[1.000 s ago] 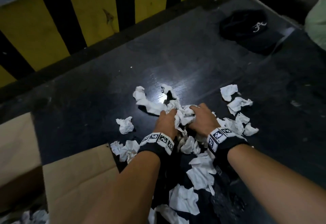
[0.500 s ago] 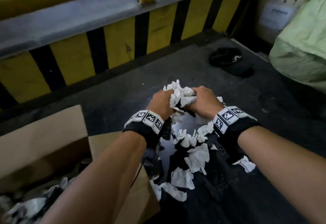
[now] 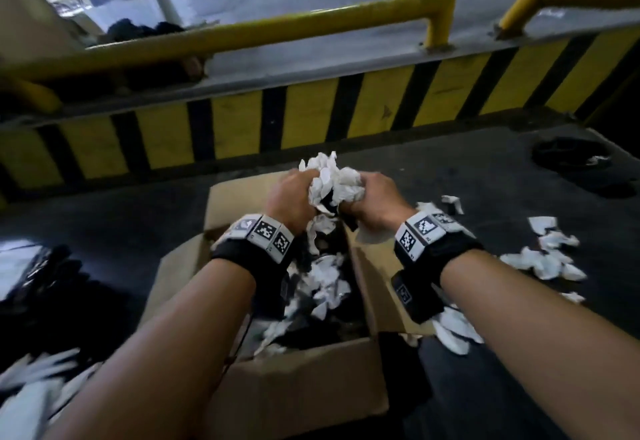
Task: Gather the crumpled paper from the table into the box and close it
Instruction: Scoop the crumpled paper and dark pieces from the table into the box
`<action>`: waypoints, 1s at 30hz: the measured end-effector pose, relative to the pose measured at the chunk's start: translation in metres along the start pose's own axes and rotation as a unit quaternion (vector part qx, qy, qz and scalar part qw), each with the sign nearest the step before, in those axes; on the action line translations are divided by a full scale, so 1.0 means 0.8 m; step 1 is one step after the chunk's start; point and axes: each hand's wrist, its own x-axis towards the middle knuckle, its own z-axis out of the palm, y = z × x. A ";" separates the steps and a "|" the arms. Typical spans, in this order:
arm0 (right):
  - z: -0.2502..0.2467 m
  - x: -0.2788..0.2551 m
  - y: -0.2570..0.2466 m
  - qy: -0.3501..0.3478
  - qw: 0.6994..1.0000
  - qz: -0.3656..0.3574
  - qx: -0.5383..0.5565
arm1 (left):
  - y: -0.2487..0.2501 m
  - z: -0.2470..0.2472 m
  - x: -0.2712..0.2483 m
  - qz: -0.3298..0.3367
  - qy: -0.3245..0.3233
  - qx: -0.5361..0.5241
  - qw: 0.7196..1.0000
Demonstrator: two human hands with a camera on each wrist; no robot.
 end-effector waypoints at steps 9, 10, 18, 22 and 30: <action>0.179 -0.007 -0.014 -0.160 0.982 0.064 -0.082 | -0.161 0.031 -0.131 -0.120 -0.103 -0.011 0.987; 0.182 -0.005 -0.011 -0.183 0.970 0.079 -0.136 | -0.168 0.030 -0.136 -0.135 -0.144 -0.005 0.980; 0.196 0.013 -0.004 -0.251 0.928 0.066 -0.268 | -0.188 0.032 -0.119 -0.157 -0.281 0.057 0.945; 0.219 0.009 0.006 -0.375 0.871 0.070 -0.310 | -0.202 0.063 -0.125 -0.188 -0.384 0.093 0.899; 0.194 0.070 0.012 -0.238 0.927 0.067 -0.282 | -0.192 0.050 -0.069 -0.169 -0.322 0.202 0.909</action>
